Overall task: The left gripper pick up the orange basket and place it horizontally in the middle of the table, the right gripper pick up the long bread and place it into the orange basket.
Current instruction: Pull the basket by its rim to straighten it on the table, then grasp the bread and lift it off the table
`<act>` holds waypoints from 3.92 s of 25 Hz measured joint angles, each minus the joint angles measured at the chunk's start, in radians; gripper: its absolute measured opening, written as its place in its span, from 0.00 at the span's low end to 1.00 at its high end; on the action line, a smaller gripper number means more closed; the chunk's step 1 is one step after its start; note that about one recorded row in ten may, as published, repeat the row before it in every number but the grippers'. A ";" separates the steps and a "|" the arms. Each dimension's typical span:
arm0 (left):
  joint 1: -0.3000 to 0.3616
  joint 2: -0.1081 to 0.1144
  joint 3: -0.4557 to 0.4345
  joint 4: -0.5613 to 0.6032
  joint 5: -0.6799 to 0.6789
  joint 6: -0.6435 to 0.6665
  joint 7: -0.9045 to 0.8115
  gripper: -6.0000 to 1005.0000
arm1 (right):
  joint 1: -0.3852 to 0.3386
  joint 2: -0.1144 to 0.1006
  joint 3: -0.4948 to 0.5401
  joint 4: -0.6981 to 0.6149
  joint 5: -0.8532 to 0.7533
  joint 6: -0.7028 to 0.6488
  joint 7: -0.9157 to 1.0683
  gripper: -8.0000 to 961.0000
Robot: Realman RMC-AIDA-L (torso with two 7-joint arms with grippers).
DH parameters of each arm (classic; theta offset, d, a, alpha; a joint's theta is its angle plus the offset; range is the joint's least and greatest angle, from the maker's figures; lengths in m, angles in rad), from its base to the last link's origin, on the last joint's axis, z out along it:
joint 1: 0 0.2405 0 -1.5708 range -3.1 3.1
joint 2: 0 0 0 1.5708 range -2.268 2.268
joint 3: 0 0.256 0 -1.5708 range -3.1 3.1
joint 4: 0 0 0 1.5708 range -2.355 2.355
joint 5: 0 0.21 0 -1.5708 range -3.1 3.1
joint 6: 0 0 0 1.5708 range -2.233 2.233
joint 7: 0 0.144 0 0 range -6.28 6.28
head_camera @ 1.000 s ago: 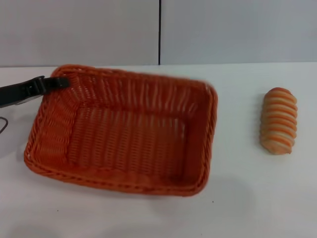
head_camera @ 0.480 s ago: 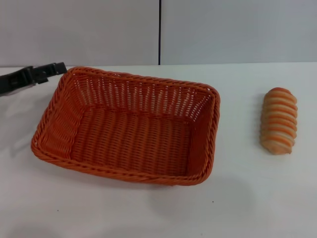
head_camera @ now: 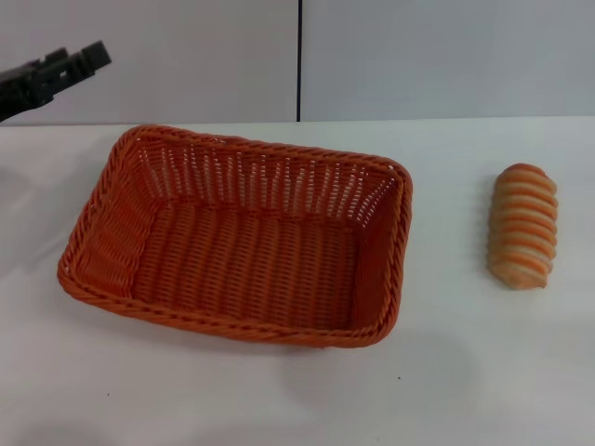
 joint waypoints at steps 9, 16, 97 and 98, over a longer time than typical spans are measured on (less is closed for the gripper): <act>-0.062 -0.001 -0.004 -0.119 -0.106 0.148 0.200 0.82 | 0.207 -0.186 -0.013 -0.308 -0.519 -0.340 0.465 0.55; -0.067 0.000 -0.016 -0.172 -0.140 0.195 0.204 0.82 | 0.339 -0.219 -0.138 -0.379 -0.661 -0.365 0.536 0.55; -0.054 0.005 -0.006 -0.293 -0.166 0.292 0.212 0.82 | 0.536 -0.019 -0.734 -0.049 -1.011 0.097 0.497 0.54; -0.054 0.005 -0.006 -0.291 -0.166 0.292 0.211 0.82 | 0.536 -0.019 -0.734 -0.049 -1.011 0.096 0.497 0.54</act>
